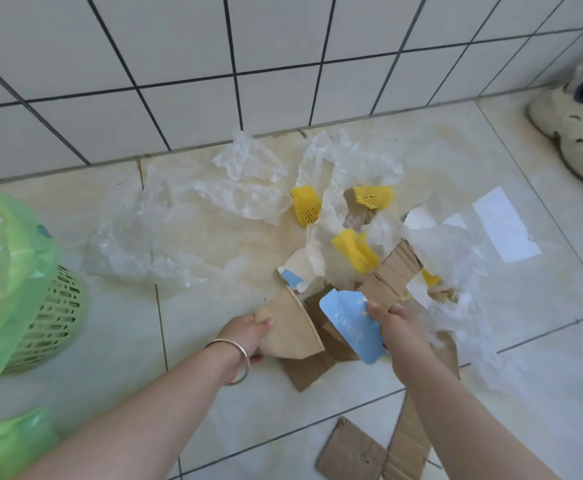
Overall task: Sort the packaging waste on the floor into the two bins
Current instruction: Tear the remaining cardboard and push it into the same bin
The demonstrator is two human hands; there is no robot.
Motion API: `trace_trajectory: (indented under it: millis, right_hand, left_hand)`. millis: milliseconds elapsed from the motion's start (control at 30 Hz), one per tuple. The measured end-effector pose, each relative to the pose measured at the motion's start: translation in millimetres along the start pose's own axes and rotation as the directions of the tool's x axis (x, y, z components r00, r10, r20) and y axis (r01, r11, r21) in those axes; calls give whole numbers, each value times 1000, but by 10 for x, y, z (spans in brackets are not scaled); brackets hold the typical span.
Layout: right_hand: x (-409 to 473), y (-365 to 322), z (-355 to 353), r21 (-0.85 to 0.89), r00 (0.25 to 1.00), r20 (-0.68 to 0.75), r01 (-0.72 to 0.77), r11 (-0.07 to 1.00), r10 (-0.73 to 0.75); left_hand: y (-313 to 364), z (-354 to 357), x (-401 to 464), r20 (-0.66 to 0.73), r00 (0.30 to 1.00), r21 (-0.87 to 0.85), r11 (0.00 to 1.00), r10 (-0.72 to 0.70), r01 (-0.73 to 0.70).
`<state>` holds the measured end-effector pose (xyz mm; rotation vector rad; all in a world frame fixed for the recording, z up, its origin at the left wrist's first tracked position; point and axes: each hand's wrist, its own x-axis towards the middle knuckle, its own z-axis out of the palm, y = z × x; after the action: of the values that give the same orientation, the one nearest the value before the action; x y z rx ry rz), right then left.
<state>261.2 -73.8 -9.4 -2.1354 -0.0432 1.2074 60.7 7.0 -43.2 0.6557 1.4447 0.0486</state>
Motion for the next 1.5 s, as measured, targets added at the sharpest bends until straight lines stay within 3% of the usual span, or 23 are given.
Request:
trace_trajectory:
  millis: [133,267,533,800,1033,1333,1500]
  right_hand:
    - [-136,278,38,-95,999,-29,25,995,-28]
    - [-194,449,206,-145,998,-62,23,989,-33]
    - [-181,509,386,-56,997,-81,-13,998,8]
    - [-378,220,517,-76,973,-62,219,973,-224]
    - [-881,-479,773,-77,857,-10,513,855,-515]
    - [-1750,-1135,1289,-27,733,74,680,733,-676]
    - [-2316,-1267,1834,-22,671,126,739,674,-731]
  left_hand:
    - [-94,45,-4,-29,996,206,975,89,-81]
    - [-24,142,-41,-19,967,446,868,255,-220]
    - [-20,269,7,-46,976,594,791,213,-145]
    - [229,51,-138,-58,941,511,820,333,-258]
    - [806,-335,-695,-190,840,345,836,508,-427]
    - [1070,-1099,-1485,-341,770,116,837,539,-535]
    - [1005,-1698,-1916,-504,702,92,839,503,-535]
